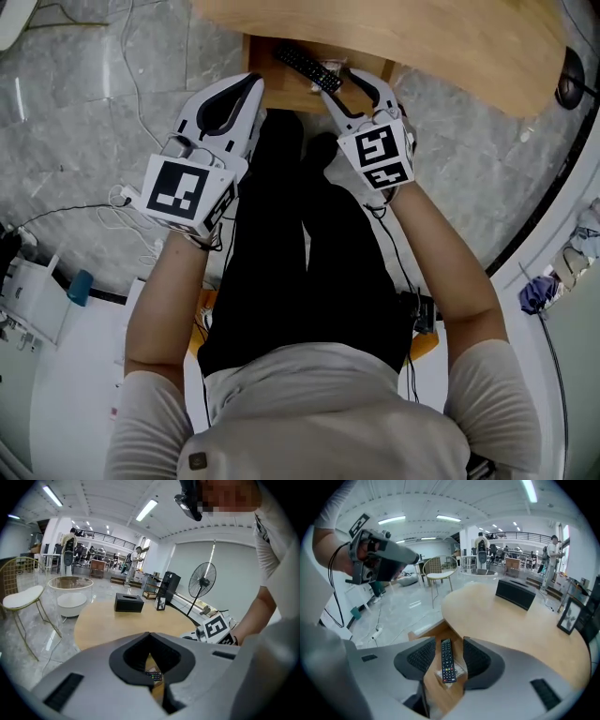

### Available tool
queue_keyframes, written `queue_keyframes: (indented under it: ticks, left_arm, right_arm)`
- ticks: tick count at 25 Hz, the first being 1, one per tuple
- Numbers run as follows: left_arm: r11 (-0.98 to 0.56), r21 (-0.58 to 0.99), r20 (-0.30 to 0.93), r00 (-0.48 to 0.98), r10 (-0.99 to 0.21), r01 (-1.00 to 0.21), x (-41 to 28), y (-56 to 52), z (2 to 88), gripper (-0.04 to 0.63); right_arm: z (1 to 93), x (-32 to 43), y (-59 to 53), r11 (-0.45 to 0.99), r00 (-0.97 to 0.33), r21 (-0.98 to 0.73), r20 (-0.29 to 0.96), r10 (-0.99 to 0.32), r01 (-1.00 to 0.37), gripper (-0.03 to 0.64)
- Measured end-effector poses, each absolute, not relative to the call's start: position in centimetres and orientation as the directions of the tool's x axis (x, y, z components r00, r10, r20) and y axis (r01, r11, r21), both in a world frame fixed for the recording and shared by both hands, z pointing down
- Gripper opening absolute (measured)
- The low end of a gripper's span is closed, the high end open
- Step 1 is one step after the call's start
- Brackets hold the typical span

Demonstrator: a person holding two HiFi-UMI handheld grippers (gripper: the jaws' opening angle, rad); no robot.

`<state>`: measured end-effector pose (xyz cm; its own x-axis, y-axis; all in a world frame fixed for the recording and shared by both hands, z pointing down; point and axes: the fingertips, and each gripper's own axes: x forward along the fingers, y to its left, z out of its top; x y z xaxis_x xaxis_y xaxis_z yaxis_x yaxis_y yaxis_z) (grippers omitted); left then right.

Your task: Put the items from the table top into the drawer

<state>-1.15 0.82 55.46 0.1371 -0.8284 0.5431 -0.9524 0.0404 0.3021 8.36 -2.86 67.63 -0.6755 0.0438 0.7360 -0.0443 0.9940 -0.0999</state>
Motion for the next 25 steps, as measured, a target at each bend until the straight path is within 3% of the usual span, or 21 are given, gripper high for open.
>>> queue_keyframes:
  ticks: [7,25]
  left_arm:
    - [0.009,0.281,0.491,0.135,-0.861,-0.960,0.5,0.8,44.9,0.009]
    - [-0.091,0.179,0.290,0.141,-0.947,-0.980,9.0,3.2,17.2,0.009]
  right_arm:
    - [53.2,8.8,-5.3,0.990,-0.777,-0.070,0.627,-0.052,-0.123,0.167]
    - [18.7,18.4,-3.4,0.976,-0.916,0.011,0.345,-0.206,-0.216,0.044]
